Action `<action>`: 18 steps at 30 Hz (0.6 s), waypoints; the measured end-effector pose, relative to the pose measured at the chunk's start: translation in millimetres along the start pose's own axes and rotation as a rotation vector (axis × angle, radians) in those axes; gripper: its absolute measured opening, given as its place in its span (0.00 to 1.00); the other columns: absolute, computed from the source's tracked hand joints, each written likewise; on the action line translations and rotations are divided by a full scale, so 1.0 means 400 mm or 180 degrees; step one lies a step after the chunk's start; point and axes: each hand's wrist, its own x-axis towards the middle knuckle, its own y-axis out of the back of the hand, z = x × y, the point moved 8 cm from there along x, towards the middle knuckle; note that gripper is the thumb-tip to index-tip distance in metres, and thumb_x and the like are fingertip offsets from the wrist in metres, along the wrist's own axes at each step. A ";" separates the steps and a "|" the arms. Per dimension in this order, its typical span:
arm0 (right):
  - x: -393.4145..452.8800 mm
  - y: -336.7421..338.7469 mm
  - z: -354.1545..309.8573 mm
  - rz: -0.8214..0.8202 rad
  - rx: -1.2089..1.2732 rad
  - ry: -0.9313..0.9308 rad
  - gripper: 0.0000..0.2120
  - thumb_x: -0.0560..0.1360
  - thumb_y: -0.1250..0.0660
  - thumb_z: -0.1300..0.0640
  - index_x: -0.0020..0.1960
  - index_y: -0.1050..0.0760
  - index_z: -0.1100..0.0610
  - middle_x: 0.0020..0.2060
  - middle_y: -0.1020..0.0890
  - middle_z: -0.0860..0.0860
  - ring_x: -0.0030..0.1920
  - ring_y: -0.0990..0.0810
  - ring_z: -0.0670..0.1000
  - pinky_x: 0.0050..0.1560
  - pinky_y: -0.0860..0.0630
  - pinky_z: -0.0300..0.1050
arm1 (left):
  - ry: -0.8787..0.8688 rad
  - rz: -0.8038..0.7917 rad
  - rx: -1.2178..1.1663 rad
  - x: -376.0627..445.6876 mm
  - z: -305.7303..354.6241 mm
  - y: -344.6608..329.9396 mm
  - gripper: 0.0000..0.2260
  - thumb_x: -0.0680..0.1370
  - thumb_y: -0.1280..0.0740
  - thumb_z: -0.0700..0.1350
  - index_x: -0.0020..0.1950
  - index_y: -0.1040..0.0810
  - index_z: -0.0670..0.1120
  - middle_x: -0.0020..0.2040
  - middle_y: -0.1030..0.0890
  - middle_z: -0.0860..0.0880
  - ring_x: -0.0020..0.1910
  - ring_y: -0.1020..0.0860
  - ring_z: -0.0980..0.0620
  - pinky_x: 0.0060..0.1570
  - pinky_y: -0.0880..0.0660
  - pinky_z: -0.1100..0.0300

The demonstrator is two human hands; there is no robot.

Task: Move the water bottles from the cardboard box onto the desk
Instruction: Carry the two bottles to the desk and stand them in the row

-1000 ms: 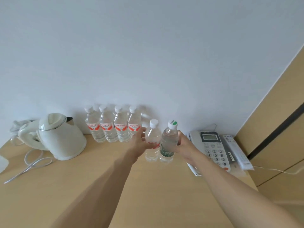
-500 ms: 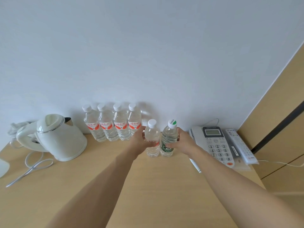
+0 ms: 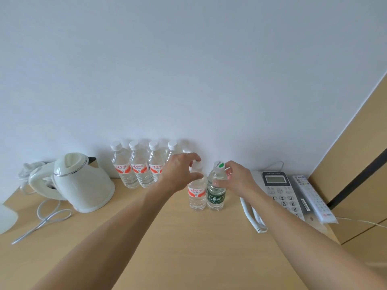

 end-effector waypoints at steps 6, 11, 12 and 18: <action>-0.020 0.001 0.001 0.0151 0.0113 0.0104 0.21 0.65 0.18 0.49 0.50 0.25 0.53 0.44 0.22 0.43 0.45 0.24 0.46 0.44 0.31 0.42 | 0.0038 0.0068 0.0451 0.047 0.010 -0.010 0.20 0.72 0.22 0.46 0.63 0.19 0.45 0.50 0.15 0.43 0.50 0.17 0.44 0.53 0.22 0.52; -0.032 0.004 -0.011 0.0170 0.0175 0.0154 0.19 0.67 0.19 0.51 0.44 0.30 0.51 0.40 0.26 0.44 0.43 0.28 0.47 0.39 0.34 0.40 | 0.0096 0.0047 0.0616 0.116 0.006 -0.013 0.21 0.73 0.22 0.46 0.64 0.20 0.45 0.54 0.16 0.43 0.54 0.19 0.42 0.55 0.23 0.52; -0.034 0.004 -0.015 0.0155 0.0142 0.0163 0.19 0.67 0.20 0.51 0.44 0.31 0.50 0.40 0.26 0.44 0.43 0.28 0.48 0.38 0.34 0.38 | 0.0104 0.0057 0.0661 0.129 0.007 -0.013 0.21 0.73 0.22 0.45 0.64 0.20 0.45 0.54 0.16 0.42 0.55 0.19 0.42 0.54 0.23 0.51; -0.039 0.004 -0.021 0.0110 0.0103 0.0126 0.19 0.68 0.21 0.51 0.51 0.27 0.54 0.45 0.23 0.46 0.49 0.25 0.49 0.44 0.33 0.42 | 0.0207 0.0097 0.0903 0.188 0.003 0.007 0.16 0.73 0.23 0.43 0.59 0.19 0.41 0.51 0.18 0.39 0.52 0.19 0.37 0.49 0.22 0.50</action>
